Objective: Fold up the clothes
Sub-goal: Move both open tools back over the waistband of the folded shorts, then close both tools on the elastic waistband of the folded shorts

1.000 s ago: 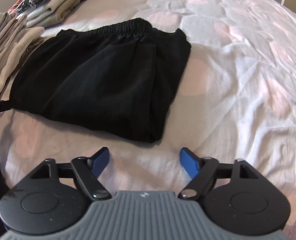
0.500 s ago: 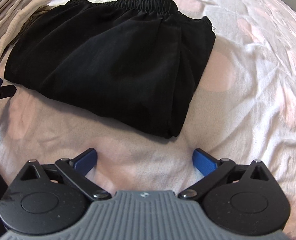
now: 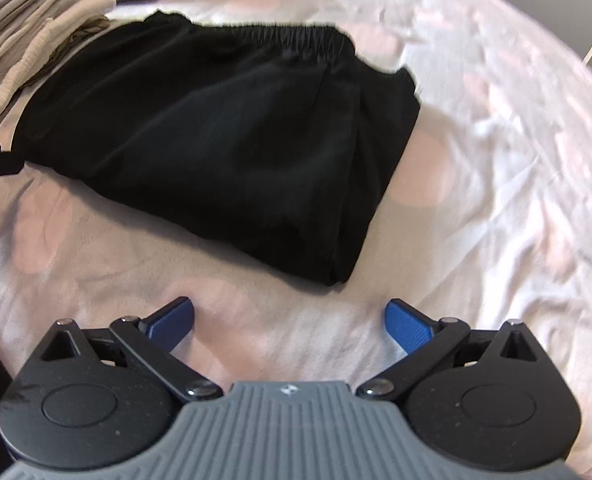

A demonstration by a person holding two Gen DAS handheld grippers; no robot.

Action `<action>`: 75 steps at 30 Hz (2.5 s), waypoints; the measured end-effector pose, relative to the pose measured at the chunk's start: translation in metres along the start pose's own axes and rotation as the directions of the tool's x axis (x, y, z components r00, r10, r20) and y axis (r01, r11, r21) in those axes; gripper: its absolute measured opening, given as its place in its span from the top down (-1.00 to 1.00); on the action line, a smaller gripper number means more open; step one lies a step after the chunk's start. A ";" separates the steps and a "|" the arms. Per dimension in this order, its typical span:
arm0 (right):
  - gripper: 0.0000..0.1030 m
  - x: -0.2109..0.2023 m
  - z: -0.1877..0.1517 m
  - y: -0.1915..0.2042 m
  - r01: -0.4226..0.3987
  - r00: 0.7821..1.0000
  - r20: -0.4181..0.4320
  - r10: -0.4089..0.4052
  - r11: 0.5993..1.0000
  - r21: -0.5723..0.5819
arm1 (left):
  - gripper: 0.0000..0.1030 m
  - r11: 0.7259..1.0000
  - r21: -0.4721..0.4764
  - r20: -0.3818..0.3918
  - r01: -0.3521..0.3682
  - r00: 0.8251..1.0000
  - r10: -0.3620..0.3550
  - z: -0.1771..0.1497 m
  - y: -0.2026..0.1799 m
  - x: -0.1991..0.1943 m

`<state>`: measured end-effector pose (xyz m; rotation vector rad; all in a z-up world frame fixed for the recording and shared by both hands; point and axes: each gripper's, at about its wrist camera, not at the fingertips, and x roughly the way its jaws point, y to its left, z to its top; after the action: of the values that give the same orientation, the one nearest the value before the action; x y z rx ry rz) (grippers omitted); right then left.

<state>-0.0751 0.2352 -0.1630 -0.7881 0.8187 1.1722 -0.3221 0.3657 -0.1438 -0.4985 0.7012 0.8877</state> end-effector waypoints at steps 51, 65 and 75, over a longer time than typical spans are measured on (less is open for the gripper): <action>-0.99 0.066 0.059 -0.079 -0.214 0.931 0.358 0.066 0.896 0.389 | -0.45 0.979 -0.126 -0.025 0.163 0.986 -0.168 0.081 0.020 0.113; 0.10 0.064 0.065 -0.060 -0.234 0.910 0.395 0.126 0.943 0.238 | 0.55 0.990 -0.075 -0.013 0.118 0.993 -0.119 0.077 -0.007 0.118; 0.77 0.043 0.064 -0.055 -0.239 0.873 0.474 0.118 0.950 0.202 | 0.89 0.992 -0.103 0.048 0.076 0.996 -0.072 0.082 -0.016 0.092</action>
<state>-0.0049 0.2989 -0.1636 -0.2037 0.6351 1.3194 -0.2401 0.4586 -0.1543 -0.5929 0.5942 0.8661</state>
